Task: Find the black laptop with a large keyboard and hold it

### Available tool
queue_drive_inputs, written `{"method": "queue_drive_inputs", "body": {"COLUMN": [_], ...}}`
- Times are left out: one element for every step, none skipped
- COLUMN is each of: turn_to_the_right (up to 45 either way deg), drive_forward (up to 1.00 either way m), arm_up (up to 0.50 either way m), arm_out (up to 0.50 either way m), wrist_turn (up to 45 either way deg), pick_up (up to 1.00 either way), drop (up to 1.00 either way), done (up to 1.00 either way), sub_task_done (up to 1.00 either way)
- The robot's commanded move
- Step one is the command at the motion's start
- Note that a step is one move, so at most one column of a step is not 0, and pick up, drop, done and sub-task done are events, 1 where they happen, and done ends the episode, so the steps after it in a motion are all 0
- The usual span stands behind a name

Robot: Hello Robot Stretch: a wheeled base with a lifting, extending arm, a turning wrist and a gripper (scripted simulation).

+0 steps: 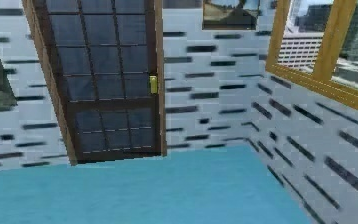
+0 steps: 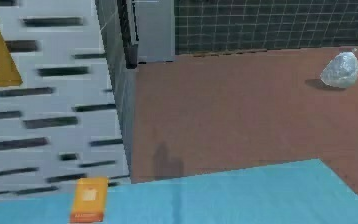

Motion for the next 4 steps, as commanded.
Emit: {"method": "queue_drive_inputs", "body": {"turn_to_the_right": [-45.0, -21.0, 0.0, -33.0], "drive_forward": [0.0, 0.0, 0.8, 0.0], "arm_up": [0.0, 0.0, 0.0, 0.0], "arm_out": [0.0, 0.0, 0.0, 0.0], "wrist_turn": [0.0, 0.0, 0.0, 0.0], "pick_up": [0.0, 0.0, 0.0, 0.0], "drop": [0.0, 0.0, 0.0, 0.0], "done": [0.0, 0.0, 0.0, 0.0], "sub_task_done": [0.0, 0.0, 0.0, 0.0]}}
